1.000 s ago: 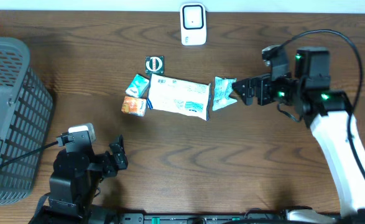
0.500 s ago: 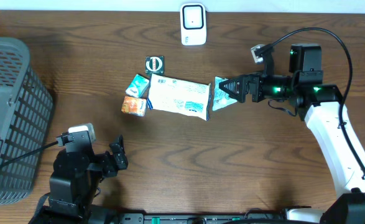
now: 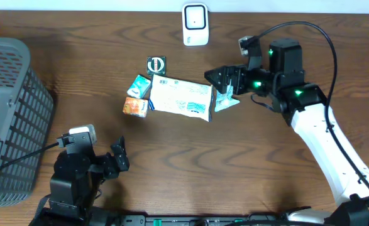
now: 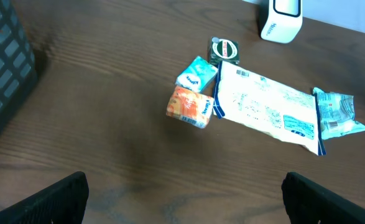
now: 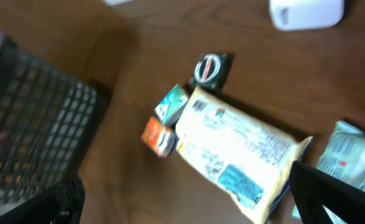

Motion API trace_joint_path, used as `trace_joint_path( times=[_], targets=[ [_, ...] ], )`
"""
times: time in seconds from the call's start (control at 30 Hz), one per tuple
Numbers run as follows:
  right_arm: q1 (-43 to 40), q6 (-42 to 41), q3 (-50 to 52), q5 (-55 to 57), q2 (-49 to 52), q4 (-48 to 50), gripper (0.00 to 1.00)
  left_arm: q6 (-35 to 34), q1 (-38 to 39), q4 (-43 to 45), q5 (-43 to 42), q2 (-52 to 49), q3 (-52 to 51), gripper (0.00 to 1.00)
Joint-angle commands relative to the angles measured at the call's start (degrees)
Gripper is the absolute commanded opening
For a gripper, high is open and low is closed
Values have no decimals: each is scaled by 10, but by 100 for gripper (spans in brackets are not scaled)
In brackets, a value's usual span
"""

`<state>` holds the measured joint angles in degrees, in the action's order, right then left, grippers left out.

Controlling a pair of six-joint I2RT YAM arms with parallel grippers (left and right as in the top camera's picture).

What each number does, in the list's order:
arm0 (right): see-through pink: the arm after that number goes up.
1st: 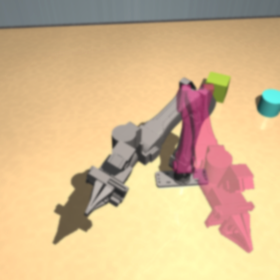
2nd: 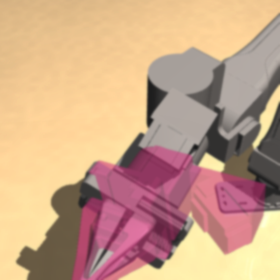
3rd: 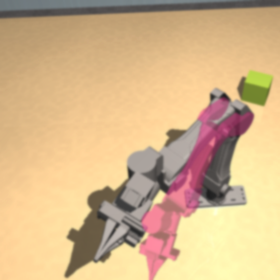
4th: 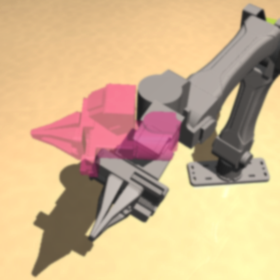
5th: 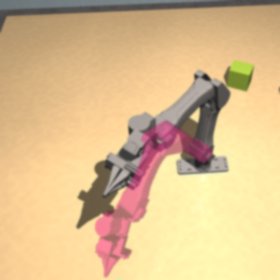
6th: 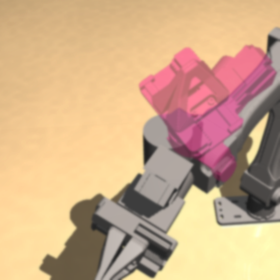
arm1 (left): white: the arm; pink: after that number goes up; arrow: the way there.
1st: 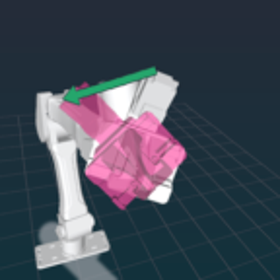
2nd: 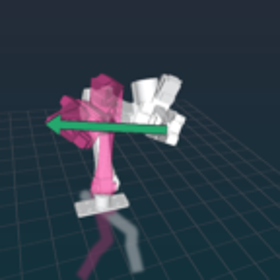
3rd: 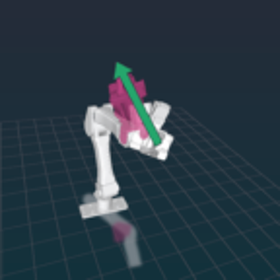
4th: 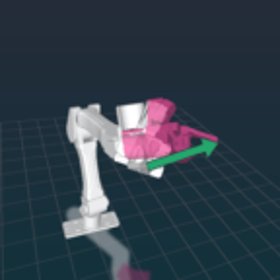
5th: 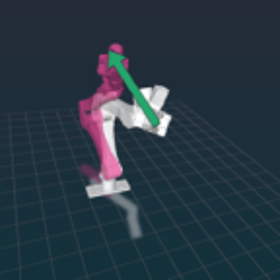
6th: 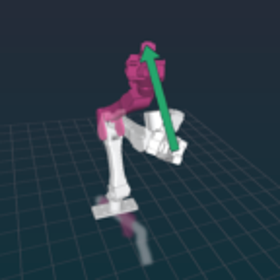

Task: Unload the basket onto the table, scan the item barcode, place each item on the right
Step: 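Swing the right gripper toward the green wipes pack, then grasp the green wipes pack with the right gripper and lift it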

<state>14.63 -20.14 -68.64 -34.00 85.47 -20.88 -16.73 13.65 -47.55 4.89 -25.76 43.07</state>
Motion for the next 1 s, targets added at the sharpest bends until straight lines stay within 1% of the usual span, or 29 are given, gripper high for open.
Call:
trace_joint_path(
  times=[0.0,0.13,0.3,0.37,0.43,0.53,0.6,0.67,0.8,0.87,0.97],
  targets=[
    [4,-25,-62,100,1,-14,99,-3,0,1,7,1,-1,98],
    [3,5,-138,149,23,-79,99,-3,0,1,7,1,-1,98],
    [3,52,-249,199,110,-239,99,-3,0,1,7,1,-1,98],
    [1,63,-276,214,148,-298,99,-3,0,1,7,1,-1,98],
    [-4,61,-285,210,181,-334,99,-3,0,1,7,0,-1,98],
    [-11,66,-284,200,216,-358,99,-3,0,1,7,1,-1,98],
    [-20,87,-284,200,235,-362,99,-3,0,1,7,1,-1,98],
    [-35,84,-284,194,250,-359,99,-3,0,1,7,1,-1,98],
    [-74,85,-284,104,278,-341,99,-3,0,1,7,1,-1,97],
    [-92,102,-284,54,294,-341,99,-3,0,1,7,1,-1,98],
    [-106,116,-280,9,317,-346,99,-3,0,1,7,1,-1,98]
  ],
)
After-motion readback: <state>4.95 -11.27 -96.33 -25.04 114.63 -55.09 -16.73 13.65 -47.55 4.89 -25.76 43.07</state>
